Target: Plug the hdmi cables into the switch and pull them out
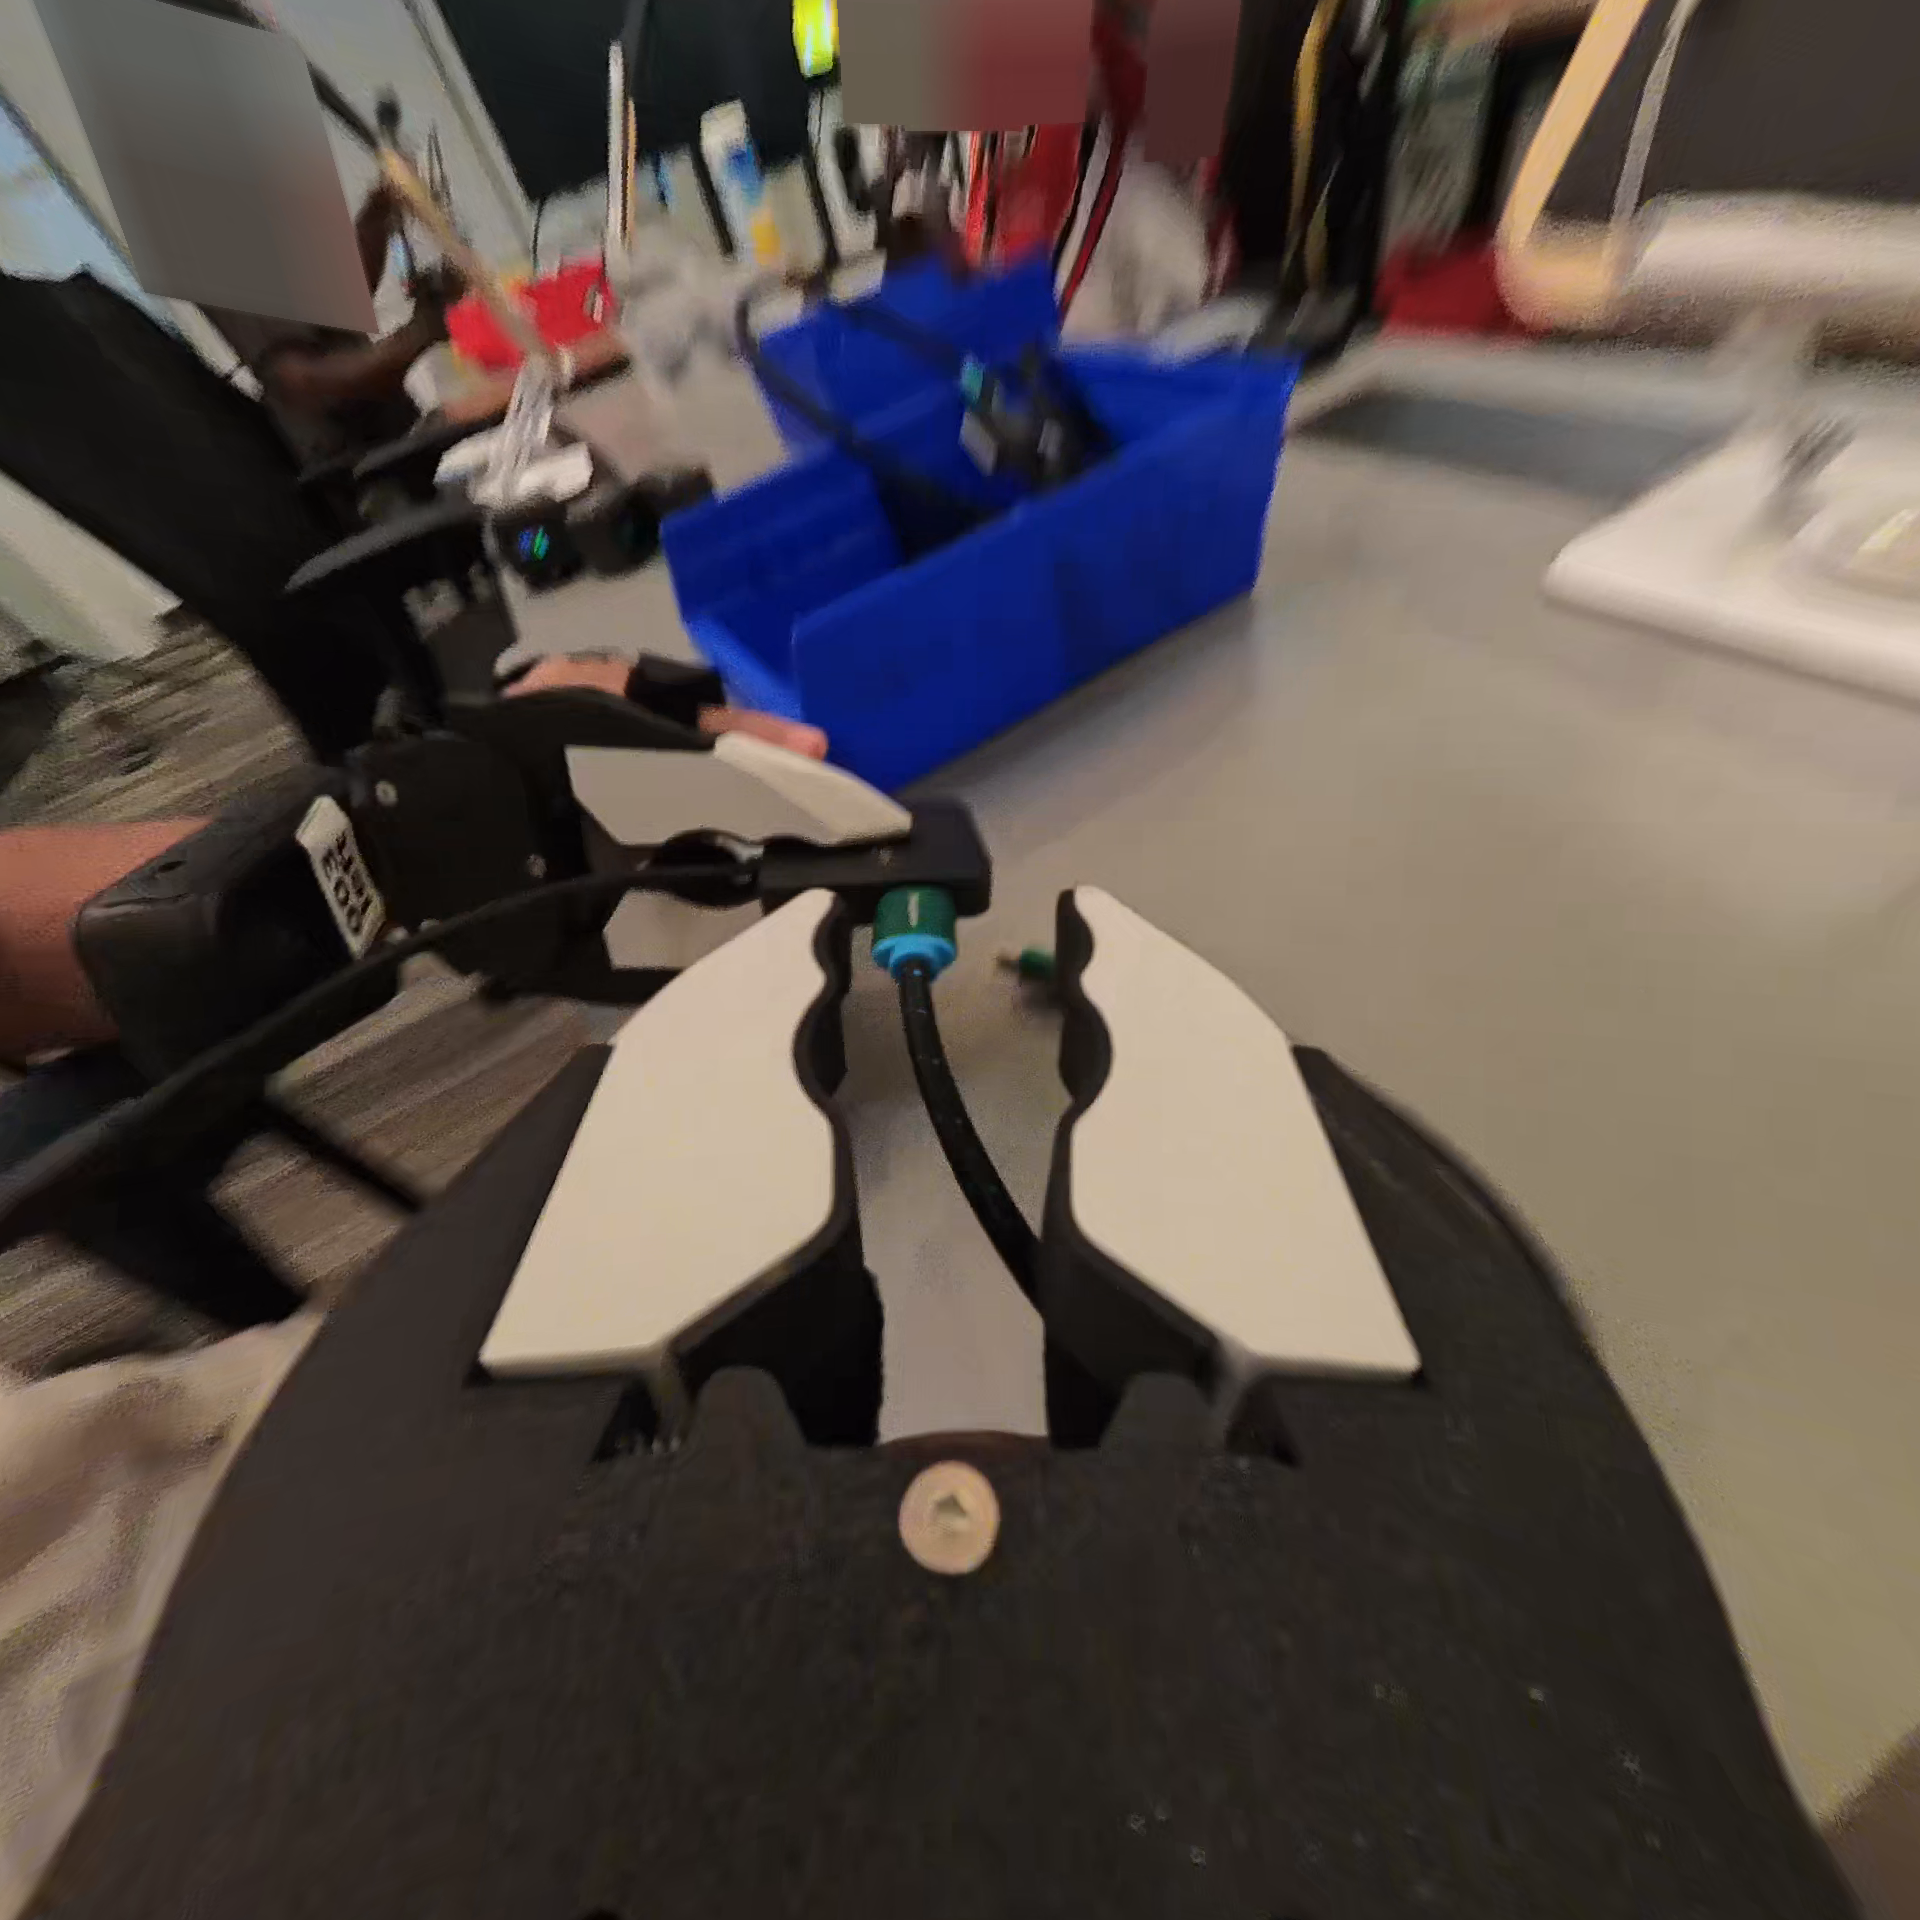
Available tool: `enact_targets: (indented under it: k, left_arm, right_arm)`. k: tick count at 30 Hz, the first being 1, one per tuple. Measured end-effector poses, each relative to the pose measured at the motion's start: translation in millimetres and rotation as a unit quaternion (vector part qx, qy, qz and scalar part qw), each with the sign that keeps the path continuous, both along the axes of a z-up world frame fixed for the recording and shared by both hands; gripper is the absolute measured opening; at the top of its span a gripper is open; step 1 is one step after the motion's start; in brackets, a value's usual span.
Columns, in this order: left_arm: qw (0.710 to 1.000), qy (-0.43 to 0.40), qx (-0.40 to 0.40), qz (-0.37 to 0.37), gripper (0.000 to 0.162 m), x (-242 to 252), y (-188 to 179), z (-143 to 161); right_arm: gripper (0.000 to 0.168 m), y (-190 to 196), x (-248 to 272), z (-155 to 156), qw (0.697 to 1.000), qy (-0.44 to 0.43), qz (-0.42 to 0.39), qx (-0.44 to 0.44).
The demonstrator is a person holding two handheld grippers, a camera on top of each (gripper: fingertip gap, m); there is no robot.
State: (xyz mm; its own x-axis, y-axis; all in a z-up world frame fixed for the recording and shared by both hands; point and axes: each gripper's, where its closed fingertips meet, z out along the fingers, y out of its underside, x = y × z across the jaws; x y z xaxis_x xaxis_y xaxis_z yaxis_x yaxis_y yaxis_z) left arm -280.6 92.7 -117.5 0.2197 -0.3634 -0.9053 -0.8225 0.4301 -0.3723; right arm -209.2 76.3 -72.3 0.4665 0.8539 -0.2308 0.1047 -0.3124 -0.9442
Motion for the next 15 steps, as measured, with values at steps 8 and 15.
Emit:
enact_targets:
  k: [8, 15]
  left_arm:
    - [0.993, -0.099, -0.029, 0.060, 0.012, -29.0, 18.7, 21.3]
    - [0.995, -0.098, -0.014, 0.025, 0.012, 9.0, -2.5, 20.2]
  right_arm:
    - [0.025, -31.0, -13.8, 10.5, 0.994, 0.046, 0.007, 0.101]
    - [0.048, -4.0, -36.4, -14.7, 0.996, 0.080, -0.037, -0.005]
